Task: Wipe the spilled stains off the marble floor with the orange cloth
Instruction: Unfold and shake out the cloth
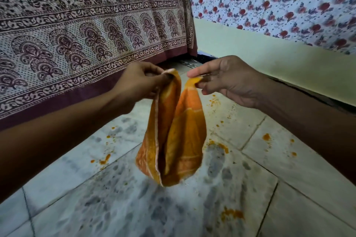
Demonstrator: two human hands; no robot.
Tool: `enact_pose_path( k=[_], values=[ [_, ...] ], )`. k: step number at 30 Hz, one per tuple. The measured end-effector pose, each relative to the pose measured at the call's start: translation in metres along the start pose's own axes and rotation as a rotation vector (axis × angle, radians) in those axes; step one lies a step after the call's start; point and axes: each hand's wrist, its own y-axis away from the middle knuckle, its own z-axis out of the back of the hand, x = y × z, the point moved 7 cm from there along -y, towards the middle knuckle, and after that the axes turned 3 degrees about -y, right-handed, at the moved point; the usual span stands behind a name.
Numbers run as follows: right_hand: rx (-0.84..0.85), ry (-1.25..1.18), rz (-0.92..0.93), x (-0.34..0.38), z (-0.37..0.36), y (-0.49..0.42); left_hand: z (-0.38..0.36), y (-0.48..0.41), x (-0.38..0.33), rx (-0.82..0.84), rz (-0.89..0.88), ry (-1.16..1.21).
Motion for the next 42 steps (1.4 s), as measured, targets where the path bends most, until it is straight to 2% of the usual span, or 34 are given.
enact_pose_path(
  k=[4,6,8,10,12,14,19,21,23,25,27,33,35,38,40,42],
  values=[
    [-0.242,0.448,0.297,0.022,-0.008,-0.001,-0.014,0.004,-0.011,0.059,-0.084,0.001],
    [-0.294,0.439,0.367,0.03,-0.006,-0.001,-0.014,0.006,-0.022,0.071,-0.181,-0.014],
    [-0.263,0.338,0.319,0.031,-0.004,-0.006,-0.012,0.006,-0.03,0.06,-0.247,0.006],
    [-0.261,0.344,0.291,0.033,0.001,-0.01,-0.011,0.005,-0.032,-0.029,-0.268,0.087],
    [-0.334,0.472,0.37,0.046,0.005,-0.009,-0.011,0.006,-0.023,-0.147,-0.285,0.125],
    [-0.398,0.482,0.455,0.062,0.011,-0.005,-0.02,0.012,0.0,-0.167,-0.26,-0.006],
    [-0.55,0.457,0.608,0.095,0.056,0.009,-0.025,0.044,0.104,-0.035,-0.012,-0.348],
    [-0.523,0.416,0.549,0.084,0.076,0.014,-0.015,0.054,0.131,0.048,0.081,-0.416],
    [-0.442,0.427,0.377,0.052,0.091,0.018,-0.003,0.06,0.148,0.172,0.267,-0.403],
    [-0.299,0.514,0.218,0.016,0.094,0.026,0.004,0.07,0.158,0.286,0.541,-0.238],
    [-0.217,0.6,0.121,-0.015,0.097,0.034,0.009,0.072,0.153,0.327,0.632,-0.111],
    [-0.178,0.695,-0.047,-0.053,0.111,0.044,0.009,0.052,0.098,0.358,0.473,0.054],
    [-0.082,0.789,-0.129,-0.06,0.102,0.039,0.009,0.042,0.081,0.274,0.385,0.039],
    [0.042,0.646,-0.285,-0.07,0.079,0.035,0.008,0.025,0.06,0.119,0.321,0.012],
    [-0.055,0.471,-0.344,-0.071,0.077,0.028,0.011,0.016,0.052,0.026,0.326,0.004],
    [-0.291,0.389,-0.203,-0.057,0.078,0.019,0.013,0.012,0.052,-0.023,0.37,0.034]
  ],
)
